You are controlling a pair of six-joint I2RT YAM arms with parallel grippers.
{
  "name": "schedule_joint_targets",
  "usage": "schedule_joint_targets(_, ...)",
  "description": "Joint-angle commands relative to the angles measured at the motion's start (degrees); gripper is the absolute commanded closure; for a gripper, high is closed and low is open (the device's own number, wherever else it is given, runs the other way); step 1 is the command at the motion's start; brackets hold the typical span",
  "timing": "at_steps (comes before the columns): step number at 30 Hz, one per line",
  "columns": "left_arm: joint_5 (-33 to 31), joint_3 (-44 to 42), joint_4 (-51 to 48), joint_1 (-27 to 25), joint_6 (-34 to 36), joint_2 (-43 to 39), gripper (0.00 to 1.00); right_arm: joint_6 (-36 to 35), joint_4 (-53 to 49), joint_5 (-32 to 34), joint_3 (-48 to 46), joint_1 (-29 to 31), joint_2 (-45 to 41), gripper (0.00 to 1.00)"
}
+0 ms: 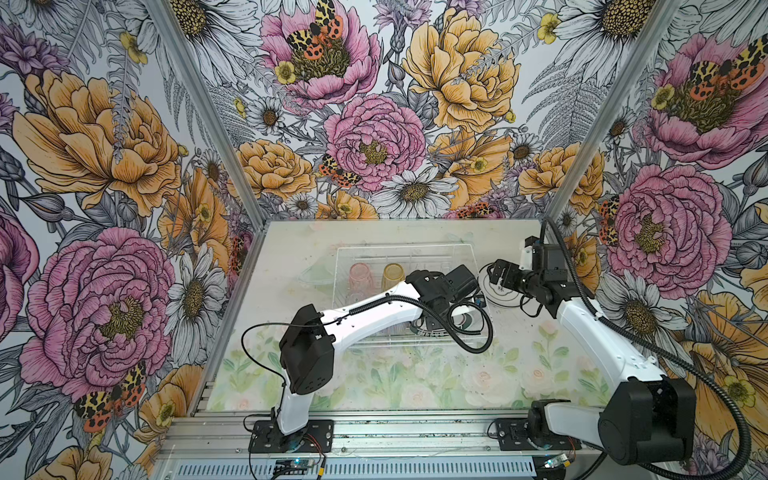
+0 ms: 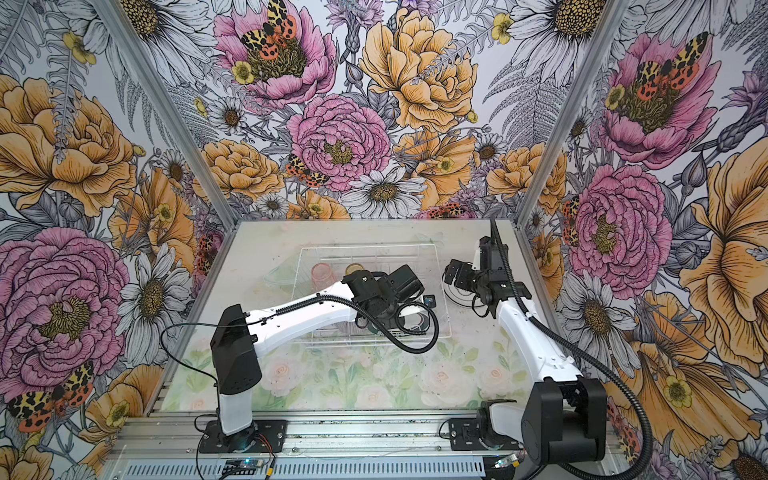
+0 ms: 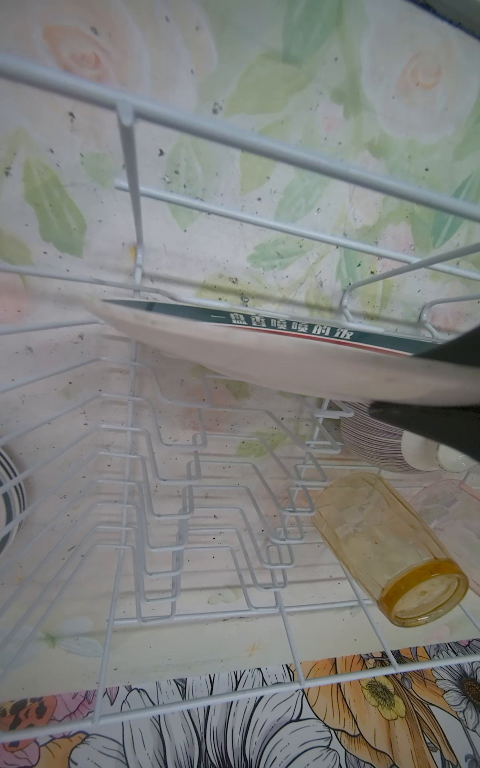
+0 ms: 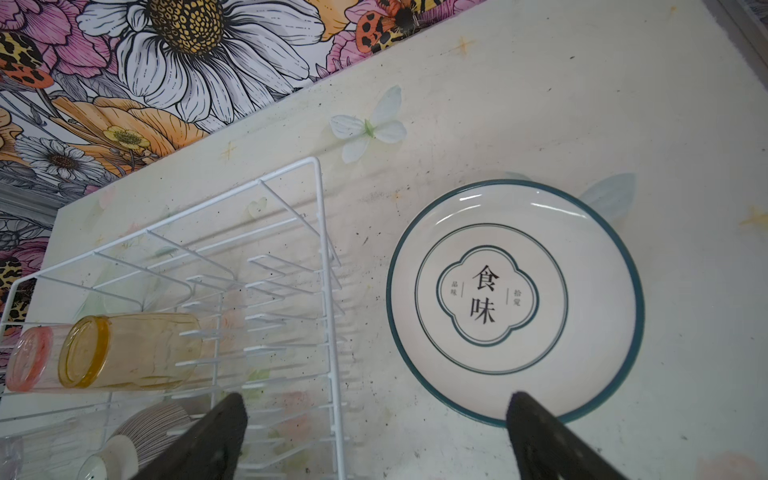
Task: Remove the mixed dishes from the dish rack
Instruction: 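Lift the rimmed plate upright with the left gripper while the right grasps its rim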
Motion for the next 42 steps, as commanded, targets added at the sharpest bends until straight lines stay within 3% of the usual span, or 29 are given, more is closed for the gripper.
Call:
schedule_joint_targets(1,-3.56,-0.31,3.39,1.1,-0.96,-1.02,0.91,0.16,0.28,0.99,-0.47,0.66,0.19,0.01)
schedule_joint_targets(19,9.57,-1.69,4.57,4.98,-2.86,-9.2,0.94,-0.16,0.19,0.94,-0.57,1.27,-0.68,0.0)
schedule_joint_targets(33,11.25,-2.84,6.93,6.12,-3.69,-13.78,0.94,-0.52,0.19,-0.15,-0.89,1.61,-1.53,0.0)
schedule_joint_targets(42,20.75,-4.47,12.02,13.76,-9.69,-18.94,0.94,-2.27,0.22,-4.76,-1.56,1.64,-5.74,0.04)
